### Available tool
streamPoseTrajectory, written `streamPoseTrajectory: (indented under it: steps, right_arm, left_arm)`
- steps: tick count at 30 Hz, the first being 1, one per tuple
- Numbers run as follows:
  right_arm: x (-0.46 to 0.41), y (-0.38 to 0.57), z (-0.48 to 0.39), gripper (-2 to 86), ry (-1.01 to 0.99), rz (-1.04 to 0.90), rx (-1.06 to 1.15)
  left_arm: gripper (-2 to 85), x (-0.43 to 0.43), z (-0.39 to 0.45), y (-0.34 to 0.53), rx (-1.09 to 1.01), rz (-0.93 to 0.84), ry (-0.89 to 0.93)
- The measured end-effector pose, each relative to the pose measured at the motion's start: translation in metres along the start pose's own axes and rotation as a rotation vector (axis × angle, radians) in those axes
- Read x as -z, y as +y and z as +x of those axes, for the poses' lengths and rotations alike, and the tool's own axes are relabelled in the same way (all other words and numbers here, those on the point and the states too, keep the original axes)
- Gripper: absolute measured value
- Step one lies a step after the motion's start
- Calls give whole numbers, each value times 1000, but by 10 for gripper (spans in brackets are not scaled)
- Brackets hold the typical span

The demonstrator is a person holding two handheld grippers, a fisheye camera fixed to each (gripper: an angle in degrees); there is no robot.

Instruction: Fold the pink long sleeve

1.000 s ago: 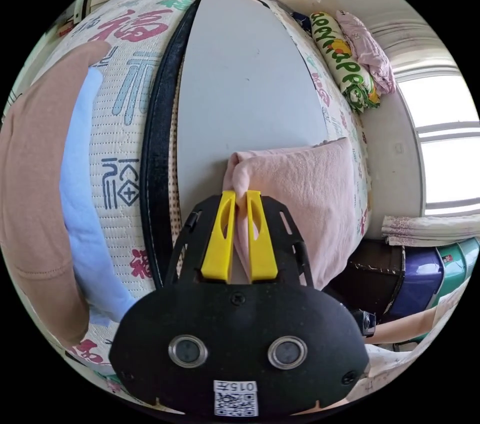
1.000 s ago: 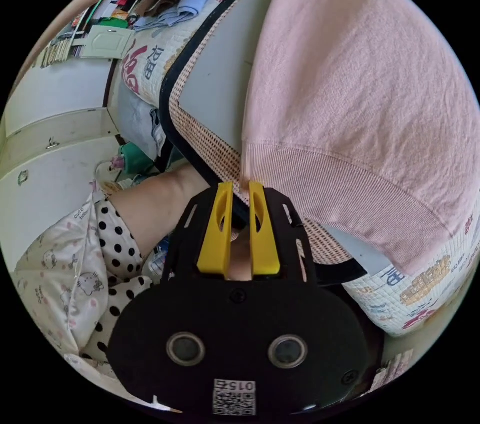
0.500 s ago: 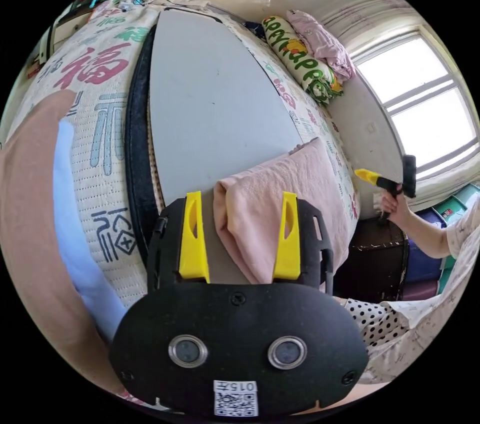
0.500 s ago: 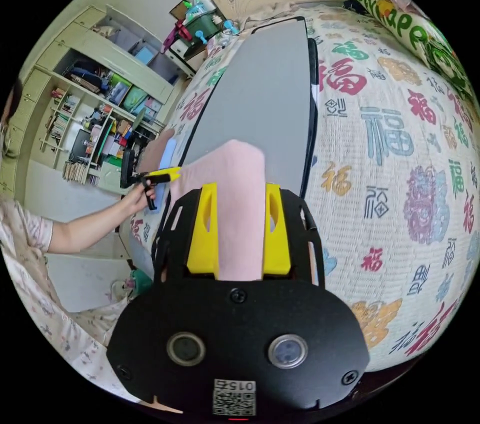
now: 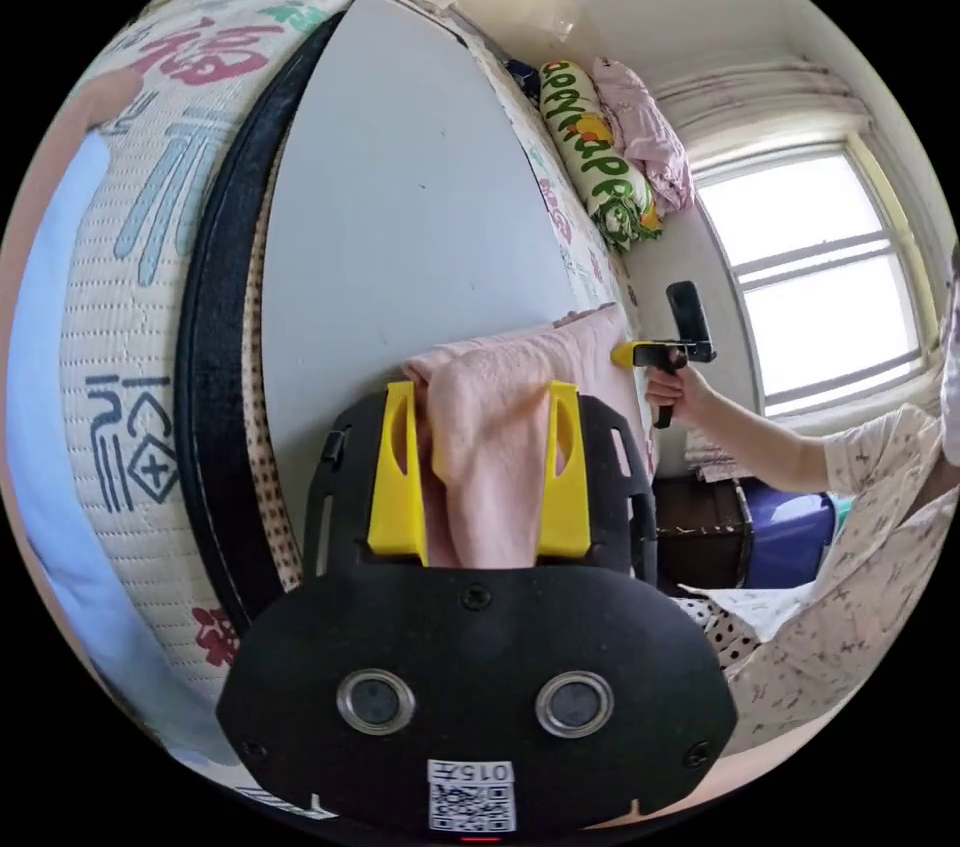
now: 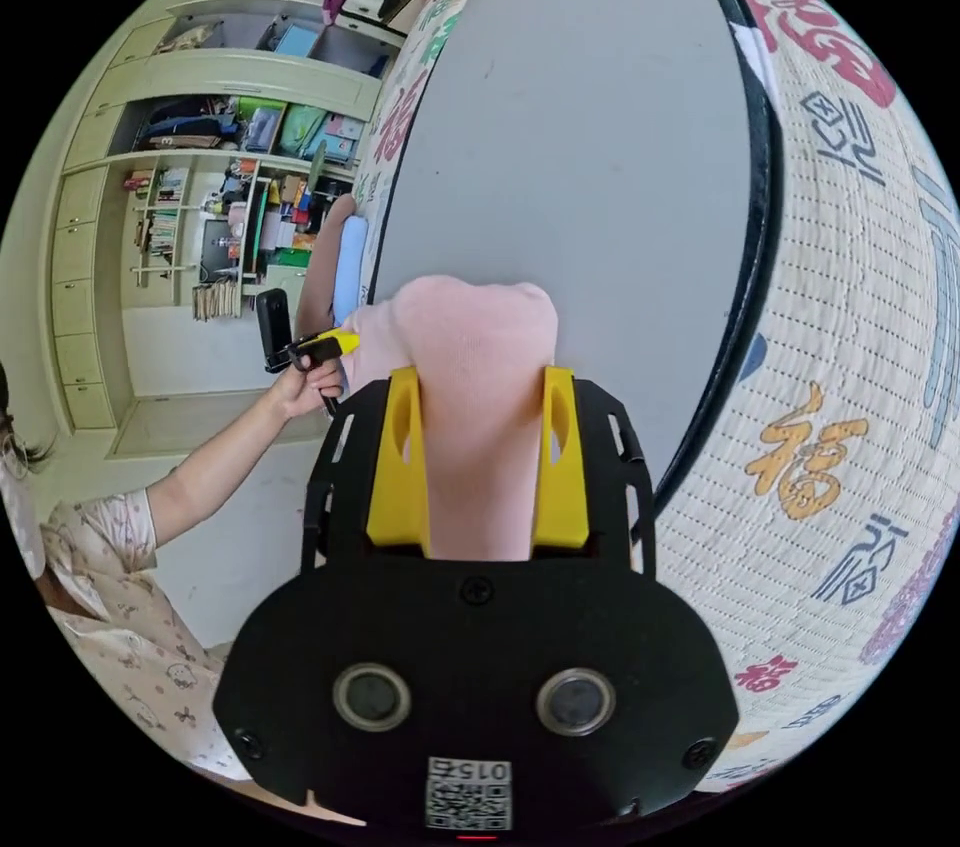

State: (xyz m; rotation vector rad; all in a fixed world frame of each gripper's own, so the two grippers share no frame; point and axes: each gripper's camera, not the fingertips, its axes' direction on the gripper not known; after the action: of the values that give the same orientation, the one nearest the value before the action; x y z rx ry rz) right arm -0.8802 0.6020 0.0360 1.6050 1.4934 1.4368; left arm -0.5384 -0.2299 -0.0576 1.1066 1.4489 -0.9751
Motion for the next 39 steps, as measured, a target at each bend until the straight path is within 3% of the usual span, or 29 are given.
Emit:
streamPoseTrajectory:
  steps: [4, 7, 9, 13, 19, 24, 32, 37, 39]
  right_arm:
    - [21, 21, 71, 122, -11, 39, -20]
    - [50, 58, 102, 101, -9, 123, 30]
    - [81, 104, 116, 97, -57, 220, 96]
    - [115, 188, 105, 96, -115, 307, 249]
    - [88, 287, 56, 96, -136, 220, 539]
    - [-14, 310, 58, 95, -303, 1, 724]
    - [-236, 338, 98, 94, -506, -381, 822]
    - [-397, 359, 125, 95, -460, -595, 889]
    - [-518, 354, 140, 97, -299, -640, 873]
  left_arm:
    - [110, 2, -27, 16, 71, -35, 86]
    - [97, 29, -18, 44, -56, 89, 104]
    - [89, 66, -14, 82, -135, 221, 222]
    - [83, 137, -1, 158, -220, 373, 282]
    - [80, 280, -8, 311, -231, 571, 234]
    - [79, 395, -21, 445, -167, 728, 38]
    - [79, 477, -61, 597, 107, 981, -147]
    - [81, 484, -132, 655, 297, 1120, -213]
    - [84, 479, -208, 677, 475, 1207, -295]
